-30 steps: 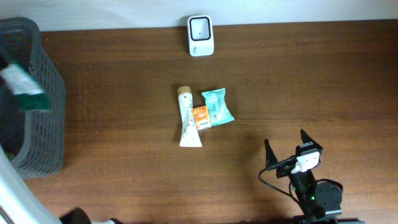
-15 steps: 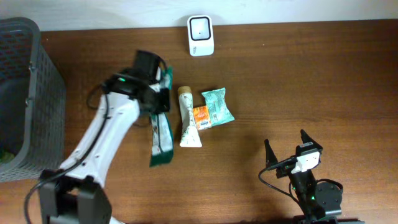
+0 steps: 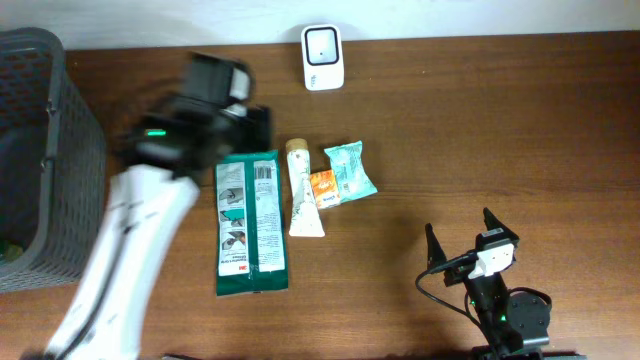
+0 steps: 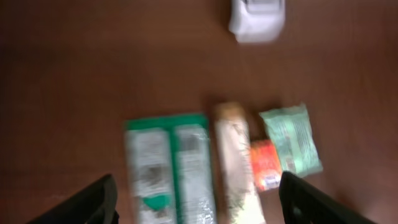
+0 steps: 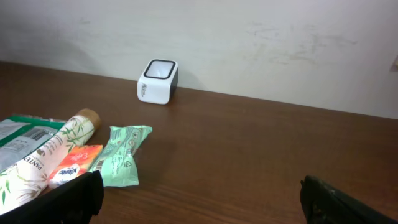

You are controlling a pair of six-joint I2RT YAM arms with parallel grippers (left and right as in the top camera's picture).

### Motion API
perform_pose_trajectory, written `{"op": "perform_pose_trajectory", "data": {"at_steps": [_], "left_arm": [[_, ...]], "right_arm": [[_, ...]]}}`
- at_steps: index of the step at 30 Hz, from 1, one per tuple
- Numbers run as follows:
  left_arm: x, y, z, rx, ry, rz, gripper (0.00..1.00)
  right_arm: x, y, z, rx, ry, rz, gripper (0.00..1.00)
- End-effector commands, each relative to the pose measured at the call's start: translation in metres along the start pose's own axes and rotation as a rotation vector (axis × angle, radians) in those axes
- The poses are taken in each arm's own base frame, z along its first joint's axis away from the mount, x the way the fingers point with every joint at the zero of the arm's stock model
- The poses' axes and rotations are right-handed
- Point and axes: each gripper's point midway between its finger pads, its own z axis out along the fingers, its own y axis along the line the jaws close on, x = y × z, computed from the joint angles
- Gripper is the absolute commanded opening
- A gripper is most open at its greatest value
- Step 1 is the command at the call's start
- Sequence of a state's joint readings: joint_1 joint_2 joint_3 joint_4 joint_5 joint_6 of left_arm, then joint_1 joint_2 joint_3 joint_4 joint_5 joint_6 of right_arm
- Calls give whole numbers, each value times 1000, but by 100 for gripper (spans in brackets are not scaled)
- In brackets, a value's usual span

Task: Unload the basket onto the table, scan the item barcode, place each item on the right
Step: 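Pick the green 3M packet from the basket with the left gripper, lay it flat, then pick the green-lidded jar from the basket with the left gripper, set it right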

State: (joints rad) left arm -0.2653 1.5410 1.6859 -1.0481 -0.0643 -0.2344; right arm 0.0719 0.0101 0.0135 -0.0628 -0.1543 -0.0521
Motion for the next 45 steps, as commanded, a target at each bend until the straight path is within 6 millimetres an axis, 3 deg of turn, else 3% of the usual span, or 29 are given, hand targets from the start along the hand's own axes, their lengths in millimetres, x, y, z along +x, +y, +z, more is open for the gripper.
{"op": "perform_pose_trajectory", "data": {"at_steps": [1, 3, 6, 8, 10, 14, 19, 25, 29, 36, 40, 42, 45], "left_arm": [[-52, 114, -111, -256, -246, -190, 81], [-52, 185, -156, -403, -333, -347, 81], [-23, 274, -177, -593, -322, -544, 89], [-2, 320, -173, -672, -270, -650, 93], [26, 361, -156, -723, -176, -749, 93], [95, 411, -114, -872, 104, -827, 93], [152, 446, -64, -875, 214, -724, 98], [165, 469, -22, -831, 266, -620, 97], [192, 481, 13, -811, 355, -635, 97], [204, 491, 8, -908, 342, -753, 99], [227, 484, 27, -878, 406, -763, 92], [225, 483, 30, -859, 398, -765, 86], [204, 470, 55, -686, 301, -782, 79]], "right_arm": [[3, 1, 0, -1, 3, 9, 98], [3, 1, 0, -1, 3, 9, 98], [3, 1, 0, -1, 3, 9, 98], [3, 1, 0, -1, 3, 9, 98], [3, 1, 0, -1, 3, 9, 98], [3, 1, 0, -1, 3, 9, 99], [3, 1, 0, -1, 3, 9, 98], [3, 1, 0, -1, 4, 9, 98], [3, 1, 0, -1, 3, 9, 98], [3, 1, 0, -1, 3, 9, 98], [3, 1, 0, -1, 3, 9, 98], [3, 1, 0, -1, 3, 9, 98], [3, 1, 0, -1, 3, 9, 98]]}}
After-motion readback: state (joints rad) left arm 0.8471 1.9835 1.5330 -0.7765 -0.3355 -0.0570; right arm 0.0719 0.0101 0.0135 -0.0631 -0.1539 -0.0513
